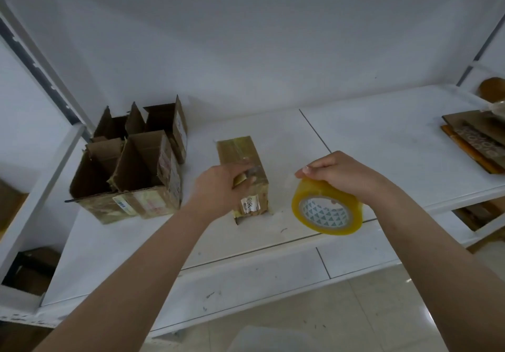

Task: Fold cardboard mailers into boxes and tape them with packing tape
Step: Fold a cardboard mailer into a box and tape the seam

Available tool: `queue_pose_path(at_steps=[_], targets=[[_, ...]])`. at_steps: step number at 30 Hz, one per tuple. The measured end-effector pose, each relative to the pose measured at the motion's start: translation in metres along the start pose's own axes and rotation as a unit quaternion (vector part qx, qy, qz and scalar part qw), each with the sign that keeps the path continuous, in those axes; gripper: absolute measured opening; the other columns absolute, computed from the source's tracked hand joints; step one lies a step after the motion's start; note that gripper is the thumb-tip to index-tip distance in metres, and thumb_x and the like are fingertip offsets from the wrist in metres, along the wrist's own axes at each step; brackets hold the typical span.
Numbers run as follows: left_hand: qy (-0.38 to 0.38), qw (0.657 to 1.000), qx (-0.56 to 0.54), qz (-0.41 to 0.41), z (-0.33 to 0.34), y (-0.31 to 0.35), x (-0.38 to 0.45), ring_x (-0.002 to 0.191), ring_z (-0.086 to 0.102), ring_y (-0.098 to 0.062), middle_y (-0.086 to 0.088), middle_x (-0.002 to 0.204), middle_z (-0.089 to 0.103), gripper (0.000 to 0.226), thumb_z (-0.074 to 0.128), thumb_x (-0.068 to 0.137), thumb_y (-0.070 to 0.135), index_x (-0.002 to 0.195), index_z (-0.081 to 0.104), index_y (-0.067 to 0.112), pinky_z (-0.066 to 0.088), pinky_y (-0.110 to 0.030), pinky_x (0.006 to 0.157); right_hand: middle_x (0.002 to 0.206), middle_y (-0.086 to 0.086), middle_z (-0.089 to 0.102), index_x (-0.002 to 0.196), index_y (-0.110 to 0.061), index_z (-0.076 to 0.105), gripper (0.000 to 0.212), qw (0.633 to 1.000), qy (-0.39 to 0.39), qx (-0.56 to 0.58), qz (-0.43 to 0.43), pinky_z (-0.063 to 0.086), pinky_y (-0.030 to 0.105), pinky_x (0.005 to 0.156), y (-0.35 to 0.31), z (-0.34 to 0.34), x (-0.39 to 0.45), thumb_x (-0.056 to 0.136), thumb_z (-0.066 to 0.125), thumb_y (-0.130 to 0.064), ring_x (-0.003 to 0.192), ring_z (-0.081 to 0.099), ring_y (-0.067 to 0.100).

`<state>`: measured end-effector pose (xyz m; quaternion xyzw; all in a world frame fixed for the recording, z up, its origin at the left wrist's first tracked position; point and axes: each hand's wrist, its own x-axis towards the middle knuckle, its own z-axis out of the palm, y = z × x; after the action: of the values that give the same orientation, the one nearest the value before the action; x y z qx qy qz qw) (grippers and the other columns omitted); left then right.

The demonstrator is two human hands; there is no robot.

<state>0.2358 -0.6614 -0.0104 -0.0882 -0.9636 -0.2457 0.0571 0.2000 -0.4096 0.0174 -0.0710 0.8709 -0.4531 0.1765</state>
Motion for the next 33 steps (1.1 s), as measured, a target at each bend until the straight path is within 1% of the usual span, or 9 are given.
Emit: queue_pose_path(at_steps=[4, 8, 14, 17, 20, 23, 26, 29, 33], targets=[[0.017, 0.998, 0.036, -0.045, -0.001, 0.011, 0.004, 0.094, 0.064, -0.025, -0.002, 0.107, 0.069, 0.039, 0.034, 0.101, 0.045, 0.122, 0.063, 0.029, 0.053, -0.039, 0.078, 0.089, -0.023, 0.068, 0.094, -0.036, 0.077, 0.016, 1.000, -0.005, -0.003, -0.007, 0.046, 0.017, 0.065, -0.004, -0.002, 0.000, 0.093, 0.061, -0.037, 0.081, 0.063, -0.003], [0.074, 0.995, 0.020, -0.060, -0.001, 0.026, 0.004, 0.070, 0.058, -0.023, 0.001, 0.068, 0.056, 0.037, 0.037, 0.101, 0.045, 0.108, 0.066, 0.022, 0.041, -0.030, 0.056, 0.091, -0.022, 0.069, 0.094, -0.039, 0.077, 0.016, 1.000, -0.013, 0.000, -0.017, 0.047, 0.016, 0.064, -0.008, -0.002, -0.003, 0.093, 0.061, -0.038, 0.080, 0.065, -0.002], [-0.010, 0.974, -0.205, -0.093, 0.002, 0.061, 0.010, 0.053, 0.060, 0.003, 0.015, 0.062, 0.069, 0.059, 0.049, 0.070, 0.080, 0.076, 0.065, 0.023, 0.044, -0.022, 0.055, 0.082, -0.012, 0.075, 0.082, -0.044, 0.076, 0.016, 0.998, -0.028, 0.010, -0.056, 0.053, 0.027, 0.073, -0.020, 0.003, -0.009, 0.090, 0.062, -0.044, 0.076, 0.071, 0.006], [-0.006, 0.963, -0.256, -0.082, 0.002, 0.062, 0.014, 0.049, 0.058, 0.004, 0.016, 0.049, 0.062, 0.042, 0.071, 0.078, 0.054, 0.073, 0.064, 0.013, 0.042, -0.011, 0.050, 0.084, -0.002, 0.076, 0.090, -0.035, 0.077, 0.018, 0.997, -0.047, 0.017, -0.062, 0.055, 0.031, 0.075, -0.021, 0.006, -0.008, 0.092, 0.061, -0.041, 0.078, 0.072, 0.014], [0.019, 0.967, -0.246, -0.058, -0.004, 0.056, 0.015, 0.043, 0.052, 0.005, 0.017, 0.043, 0.056, 0.032, 0.073, 0.083, 0.039, 0.068, 0.060, 0.014, 0.036, -0.008, 0.046, 0.092, -0.007, 0.075, 0.098, -0.036, 0.075, 0.016, 0.995, -0.072, 0.052, -0.055, 0.057, 0.031, 0.077, -0.021, 0.007, -0.007, 0.089, 0.064, -0.043, 0.085, 0.071, 0.010], [0.071, 0.976, -0.197, -0.067, -0.013, 0.044, 0.011, 0.044, 0.047, -0.002, 0.012, 0.045, 0.050, 0.033, 0.071, 0.084, 0.038, 0.063, 0.054, 0.019, 0.041, -0.021, 0.051, 0.088, 0.004, 0.076, 0.094, -0.023, 0.078, 0.050, 0.986, -0.083, 0.136, -0.058, 0.058, 0.035, 0.072, -0.016, -0.004, -0.004, 0.061, 0.074, -0.060, 0.081, 0.072, 0.019], [0.098, 0.980, -0.149, -0.087, -0.022, 0.022, -0.001, 0.053, 0.051, -0.017, -0.003, 0.058, 0.056, 0.034, 0.068, 0.085, 0.043, 0.066, 0.054, 0.019, 0.047, -0.034, 0.058, 0.086, 0.013, 0.074, 0.095, -0.015, 0.077, 0.063, 0.979, -0.105, 0.163, -0.062, 0.055, 0.036, 0.067, -0.009, -0.018, 0.002, 0.052, 0.082, -0.061, 0.075, 0.070, 0.022], [0.135, 0.975, -0.135, -0.115, -0.026, -0.007, -0.018, 0.046, 0.046, -0.011, -0.007, 0.060, 0.057, 0.032, 0.068, 0.085, 0.043, 0.067, 0.056, 0.019, 0.042, -0.029, 0.051, 0.072, 0.004, 0.070, 0.082, -0.019, 0.076, 0.053, 0.995, -0.076, 0.049, -0.034, 0.050, 0.027, 0.053, -0.002, -0.021, 0.010, 0.056, 0.079, -0.064, 0.057, 0.064, 0.012], [0.173, 0.968, -0.117, -0.142, -0.014, -0.024, -0.034, 0.044, 0.043, -0.011, -0.010, 0.057, 0.057, 0.034, 0.066, 0.086, 0.041, 0.066, 0.052, 0.017, 0.038, -0.029, 0.049, 0.073, -0.005, 0.069, 0.071, -0.024, 0.069, 0.038, 0.989, -0.005, -0.140, -0.050, 0.048, 0.024, 0.056, -0.004, -0.011, 0.030, 0.072, 0.072, -0.061, 0.061, 0.065, 0.007]])
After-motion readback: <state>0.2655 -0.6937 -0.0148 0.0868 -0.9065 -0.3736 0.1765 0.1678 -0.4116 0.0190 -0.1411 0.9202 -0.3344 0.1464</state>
